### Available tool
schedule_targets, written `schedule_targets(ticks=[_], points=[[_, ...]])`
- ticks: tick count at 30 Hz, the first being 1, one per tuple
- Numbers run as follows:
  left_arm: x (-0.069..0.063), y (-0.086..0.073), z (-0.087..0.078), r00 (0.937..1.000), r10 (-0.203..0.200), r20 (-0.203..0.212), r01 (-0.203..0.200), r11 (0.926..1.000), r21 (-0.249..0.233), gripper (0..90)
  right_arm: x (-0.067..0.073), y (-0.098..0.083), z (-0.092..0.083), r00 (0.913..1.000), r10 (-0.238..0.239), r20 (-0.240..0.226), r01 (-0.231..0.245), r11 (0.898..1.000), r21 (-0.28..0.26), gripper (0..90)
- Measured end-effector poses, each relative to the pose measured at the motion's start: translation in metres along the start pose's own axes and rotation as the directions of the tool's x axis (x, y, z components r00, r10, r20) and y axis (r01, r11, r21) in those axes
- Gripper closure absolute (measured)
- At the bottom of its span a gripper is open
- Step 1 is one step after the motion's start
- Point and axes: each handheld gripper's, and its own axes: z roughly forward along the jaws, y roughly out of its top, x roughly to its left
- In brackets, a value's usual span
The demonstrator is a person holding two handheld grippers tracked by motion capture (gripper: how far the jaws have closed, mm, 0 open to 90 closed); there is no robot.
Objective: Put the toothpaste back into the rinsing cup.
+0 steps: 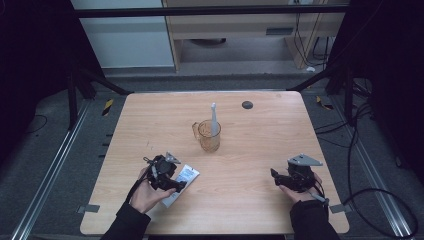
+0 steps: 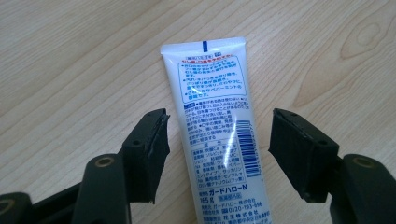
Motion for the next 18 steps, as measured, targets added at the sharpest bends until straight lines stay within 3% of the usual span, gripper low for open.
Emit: schedule_targets(ticks=[7,18], points=[[0.002,0.001,0.010,1.0000,-0.006,-0.005,0.006,0.9994,0.034,37.1,0.002,0.001,0.001,0.9999,-0.017,-0.001,0.017,1.000,0.005,28.0],[0.004,0.003,0.021,0.9994,-0.027,0.024,0.026,0.9977,0.062,39.1,0.004,0.002,0.003,0.9997,-0.025,-0.005,0.025,1.000,0.009,28.0]])
